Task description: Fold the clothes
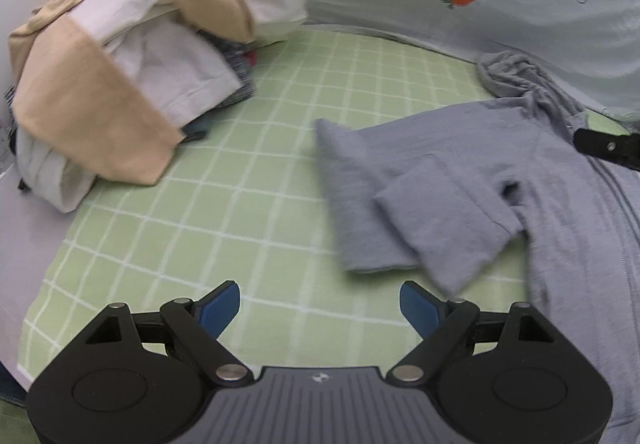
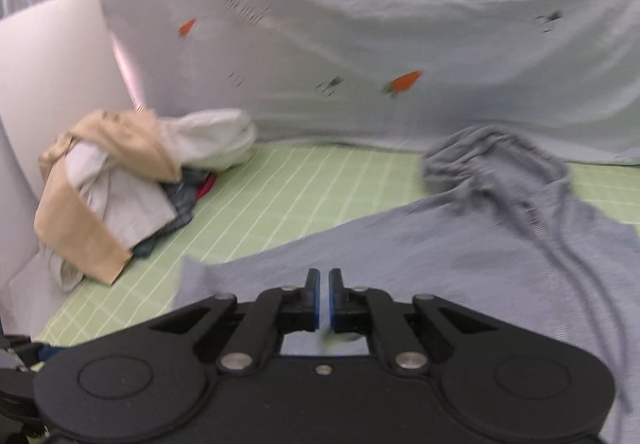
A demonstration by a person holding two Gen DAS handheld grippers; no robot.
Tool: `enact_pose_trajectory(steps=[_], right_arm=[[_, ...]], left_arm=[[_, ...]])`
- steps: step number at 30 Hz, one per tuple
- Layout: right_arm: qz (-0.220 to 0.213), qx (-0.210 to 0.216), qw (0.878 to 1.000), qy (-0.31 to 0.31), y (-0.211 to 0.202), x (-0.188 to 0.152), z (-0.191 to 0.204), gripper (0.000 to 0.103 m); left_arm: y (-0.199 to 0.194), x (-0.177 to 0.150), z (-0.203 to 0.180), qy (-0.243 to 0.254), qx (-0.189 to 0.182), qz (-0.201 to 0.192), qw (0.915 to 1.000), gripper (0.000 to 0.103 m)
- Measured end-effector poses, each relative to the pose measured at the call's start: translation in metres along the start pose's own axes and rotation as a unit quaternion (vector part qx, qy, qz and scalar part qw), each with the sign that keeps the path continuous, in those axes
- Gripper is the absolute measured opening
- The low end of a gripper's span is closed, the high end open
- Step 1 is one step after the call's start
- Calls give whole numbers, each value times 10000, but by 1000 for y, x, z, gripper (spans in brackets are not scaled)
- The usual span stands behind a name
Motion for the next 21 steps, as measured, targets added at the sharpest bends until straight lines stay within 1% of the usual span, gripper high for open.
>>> enact_pose_trajectory(steps=[3,6,8,11,12,14,15,16,18,20,21], right_arm=[[-70,-149,9999,16,-13,7,-26,3],[92,-320,9994,65,-21,5,-51,5],[214,-282,9994,59,-23,0,-57,9],[382,-185,9991,-71,-19,-12,-55,19],[451,-123,9988,-132,-16,-16,-52,23],[583,3,9978,-301,-11,-25,-43,29],[644,64,9971,-412,-8,-29,-37,37],[697,120,9959,-562,-6,-34,-29,42],[806,236,9930,-835,0,-42,-15,44],[915,324,9906,-961,7,-48,-6,49],[970,381,9895,-998,11,-51,-2,57]], left_arm=[[0,4,-23,47,-92,-45,9999,88],[1,6,-42,85,-124,-41,9999,88],[0,4,-49,132,-119,-23,9998,88],[-3,0,-54,187,-74,14,9998,88],[-4,-1,-53,191,-44,32,9998,88],[-5,-3,-47,157,33,66,9999,88],[-5,-4,-43,133,68,80,9999,88],[-5,-5,-39,110,103,96,9998,88],[-4,-6,-31,64,181,130,9997,88],[-4,-5,-21,-1,245,116,9996,88],[-4,-5,-16,-37,277,105,9996,88]])
Point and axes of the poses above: each gripper's, at about its wrist camera, not at the fingertips, and y roughly the way its jaws point, z to its left, x to its top, the point moved 1 cm from there along y, roughly the way its jaws point, and after that the axes turned 13 degrees about -z, right-handed, at the moved point
